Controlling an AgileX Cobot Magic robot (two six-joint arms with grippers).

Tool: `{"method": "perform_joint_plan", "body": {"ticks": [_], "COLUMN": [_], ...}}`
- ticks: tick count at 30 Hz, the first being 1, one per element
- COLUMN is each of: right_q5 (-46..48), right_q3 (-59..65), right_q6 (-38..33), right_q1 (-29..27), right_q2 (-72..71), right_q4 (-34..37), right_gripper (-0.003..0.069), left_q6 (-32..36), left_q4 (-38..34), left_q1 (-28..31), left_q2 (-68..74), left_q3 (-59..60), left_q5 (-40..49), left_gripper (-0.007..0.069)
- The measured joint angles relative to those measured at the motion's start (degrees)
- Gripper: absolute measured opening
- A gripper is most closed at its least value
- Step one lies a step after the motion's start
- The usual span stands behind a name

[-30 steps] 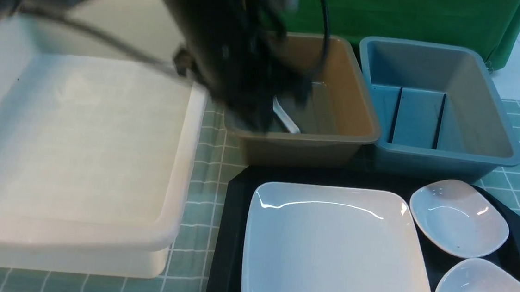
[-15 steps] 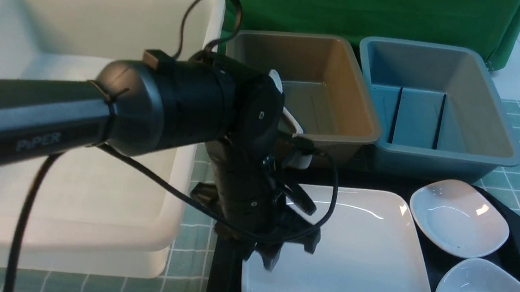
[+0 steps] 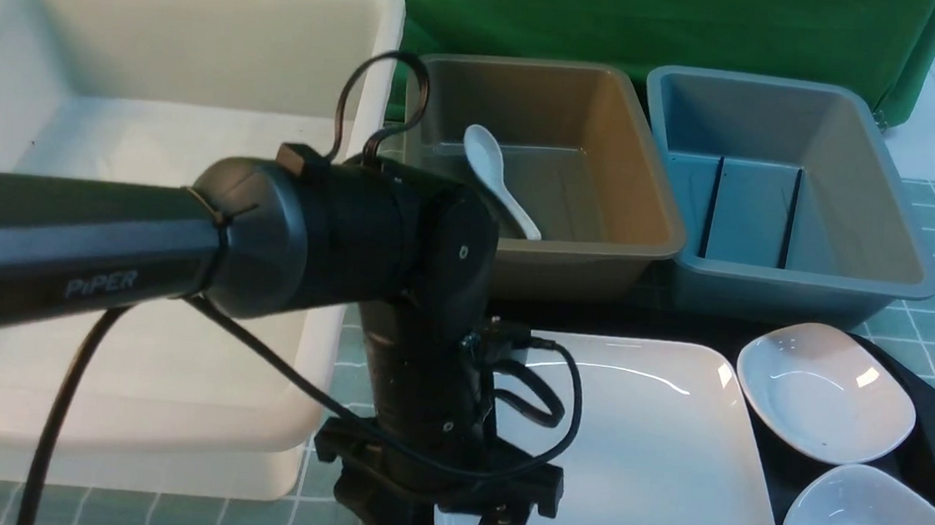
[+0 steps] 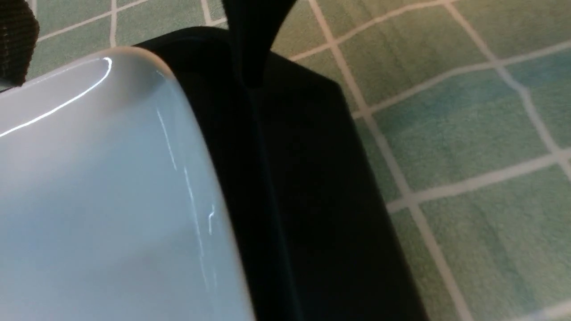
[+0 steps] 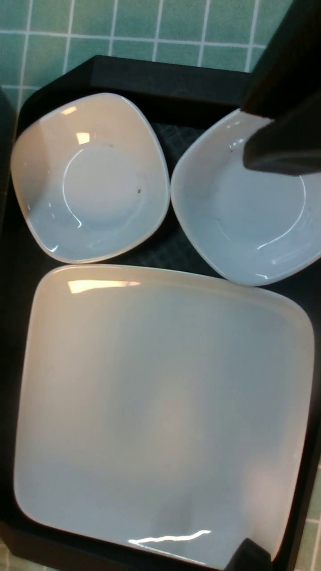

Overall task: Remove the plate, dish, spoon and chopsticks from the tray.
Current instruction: Use the left arm to grab a plate from the dinner plate

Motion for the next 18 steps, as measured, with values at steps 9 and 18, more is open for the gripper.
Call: {"method": "perform_joint_plan", "body": {"ticks": [9, 18], "right_q5": [-1.92, -2.51], "right_q3": [0.0, 0.05], "right_q6": [-0.11, -0.22], "right_q1": [0.0, 0.0], "right_q2": [0.0, 0.0], "right_q4": [0.0, 0.03], "right_gripper": [0.0143, 0.0143], "left_q6": [0.0, -0.05], "left_q4": [-2.53, -3.77], "left_q1": [-0.06, -0.06], "left_q2": [0.0, 1.98], "left_q3": [3.38, 3.5], "left_q5": [-6.15, -7.35], "left_gripper": [0.0553, 0.0553]}}
